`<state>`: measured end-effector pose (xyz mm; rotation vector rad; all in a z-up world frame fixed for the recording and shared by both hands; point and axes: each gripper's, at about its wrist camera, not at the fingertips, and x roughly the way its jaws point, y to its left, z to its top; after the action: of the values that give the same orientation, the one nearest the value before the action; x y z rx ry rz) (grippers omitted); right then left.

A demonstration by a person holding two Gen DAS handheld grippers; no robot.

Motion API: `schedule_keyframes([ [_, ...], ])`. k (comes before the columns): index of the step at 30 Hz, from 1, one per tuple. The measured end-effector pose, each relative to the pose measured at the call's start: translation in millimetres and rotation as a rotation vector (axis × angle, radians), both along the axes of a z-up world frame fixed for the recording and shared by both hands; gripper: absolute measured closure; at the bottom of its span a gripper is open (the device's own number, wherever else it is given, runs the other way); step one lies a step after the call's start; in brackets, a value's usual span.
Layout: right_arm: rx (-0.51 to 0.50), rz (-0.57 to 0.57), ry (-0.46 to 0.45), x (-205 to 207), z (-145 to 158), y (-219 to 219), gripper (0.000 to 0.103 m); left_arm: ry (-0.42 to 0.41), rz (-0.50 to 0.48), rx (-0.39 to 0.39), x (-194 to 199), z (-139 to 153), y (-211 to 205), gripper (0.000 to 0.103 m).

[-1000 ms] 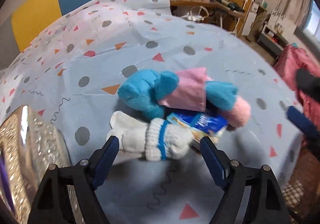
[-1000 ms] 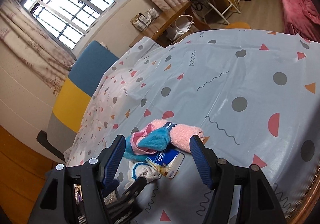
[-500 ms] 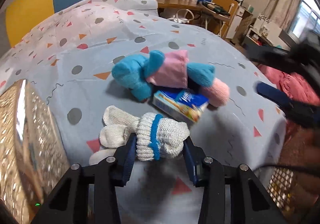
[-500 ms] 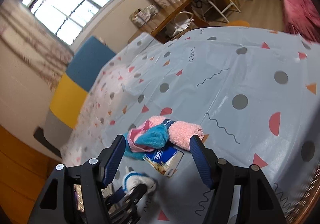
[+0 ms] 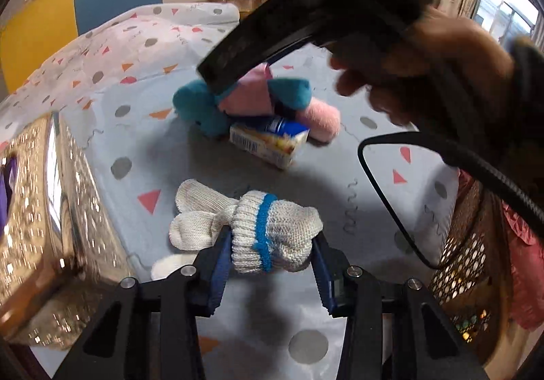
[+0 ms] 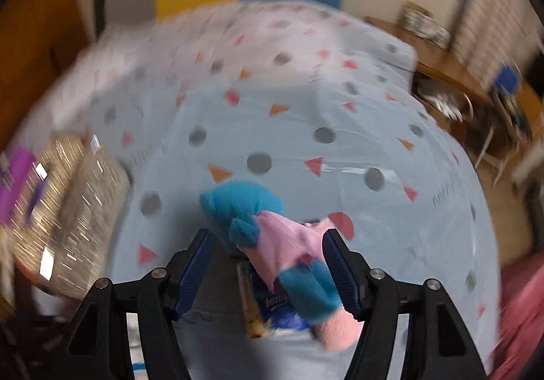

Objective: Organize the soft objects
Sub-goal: 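Grasp the white knit glove with the left tool while the right tool grasps the blue plush bear, then carry the white knit glove into the gold tray and open the left tool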

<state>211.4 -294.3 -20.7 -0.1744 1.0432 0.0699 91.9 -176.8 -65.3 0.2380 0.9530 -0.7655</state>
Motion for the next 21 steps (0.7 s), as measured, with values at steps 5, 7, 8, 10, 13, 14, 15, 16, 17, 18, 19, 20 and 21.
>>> schedule_keyframes([
  [5,-0.138,0.022,0.091,18,-46,13,0.055,0.033,0.023,0.008,-6,-14,12,0.058],
  [7,-0.120,-0.015,0.078,18,-50,9,0.075,0.037,0.029,0.001,-9,-16,17,0.058],
  [8,-0.103,-0.028,0.070,17,-47,7,0.078,0.035,0.030,-0.002,-10,-16,19,0.058],
  [10,-0.052,-0.057,0.034,9,-37,2,0.079,0.039,0.035,-0.011,-11,-16,21,0.058],
  [13,0.033,-0.091,-0.029,-10,-12,-5,0.079,0.044,0.042,-0.027,-12,-13,24,0.058],
  [14,0.073,-0.101,-0.031,-19,-5,-9,0.079,0.046,0.044,-0.035,-11,-11,25,0.058],
  [15,0.133,-0.108,-0.027,-28,1,-13,0.079,0.047,0.047,-0.048,-12,-8,27,0.058],
  [16,0.180,-0.114,-0.027,-35,5,-17,0.078,0.044,0.048,-0.055,-11,-5,28,0.058],
  [17,0.213,-0.120,-0.024,-44,6,-19,0.078,0.035,0.050,-0.065,-12,-1,30,0.058],
  [18,0.228,-0.129,-0.012,-51,5,-20,0.078,0.029,0.052,-0.072,-13,4,32,0.058],
  [19,0.231,-0.142,0.003,-57,3,-20,0.078,0.025,0.055,-0.076,-13,7,33,0.058],
  [20,0.229,-0.155,0.020,-61,-2,-20,0.078,0.018,0.059,-0.082,-13,12,35,0.058],
  [21,0.219,-0.176,0.044,-65,-9,-22,0.077,0.004,0.061,-0.090,-14,18,38,0.058],
])
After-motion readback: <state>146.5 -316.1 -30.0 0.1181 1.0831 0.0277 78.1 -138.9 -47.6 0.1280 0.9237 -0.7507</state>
